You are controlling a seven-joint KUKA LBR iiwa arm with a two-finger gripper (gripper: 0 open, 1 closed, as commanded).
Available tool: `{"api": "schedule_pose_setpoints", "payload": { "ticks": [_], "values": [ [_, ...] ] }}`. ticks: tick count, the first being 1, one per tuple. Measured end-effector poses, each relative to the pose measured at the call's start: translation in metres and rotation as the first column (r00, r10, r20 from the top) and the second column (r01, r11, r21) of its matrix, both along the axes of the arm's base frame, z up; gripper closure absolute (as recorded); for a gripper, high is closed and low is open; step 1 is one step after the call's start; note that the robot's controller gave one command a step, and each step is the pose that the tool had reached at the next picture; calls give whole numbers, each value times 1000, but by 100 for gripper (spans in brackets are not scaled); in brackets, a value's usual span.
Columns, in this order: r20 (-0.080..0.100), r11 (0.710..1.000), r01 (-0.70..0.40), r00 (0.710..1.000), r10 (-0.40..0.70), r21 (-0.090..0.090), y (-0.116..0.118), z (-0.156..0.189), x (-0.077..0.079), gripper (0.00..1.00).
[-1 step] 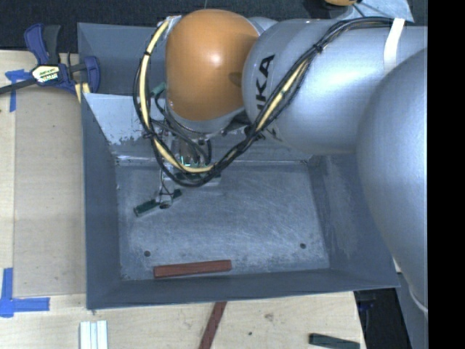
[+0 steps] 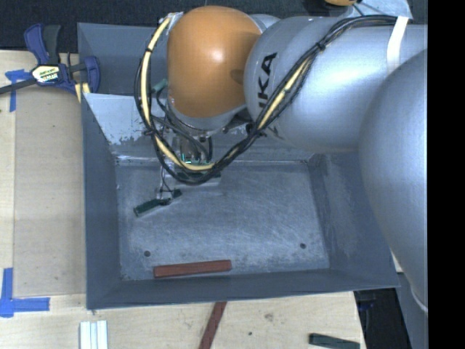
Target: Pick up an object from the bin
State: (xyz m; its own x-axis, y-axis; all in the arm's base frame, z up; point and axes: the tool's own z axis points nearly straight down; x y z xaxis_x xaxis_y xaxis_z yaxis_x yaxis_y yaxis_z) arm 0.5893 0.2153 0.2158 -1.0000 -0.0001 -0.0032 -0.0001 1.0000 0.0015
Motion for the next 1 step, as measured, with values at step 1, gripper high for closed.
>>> {"api": "schedule_pose_setpoints", "payload": {
  "ticks": [1],
  "values": [
    [0, 1000, 0, 1000, 0, 0, 0, -1, -1, 0]
  ]
}}
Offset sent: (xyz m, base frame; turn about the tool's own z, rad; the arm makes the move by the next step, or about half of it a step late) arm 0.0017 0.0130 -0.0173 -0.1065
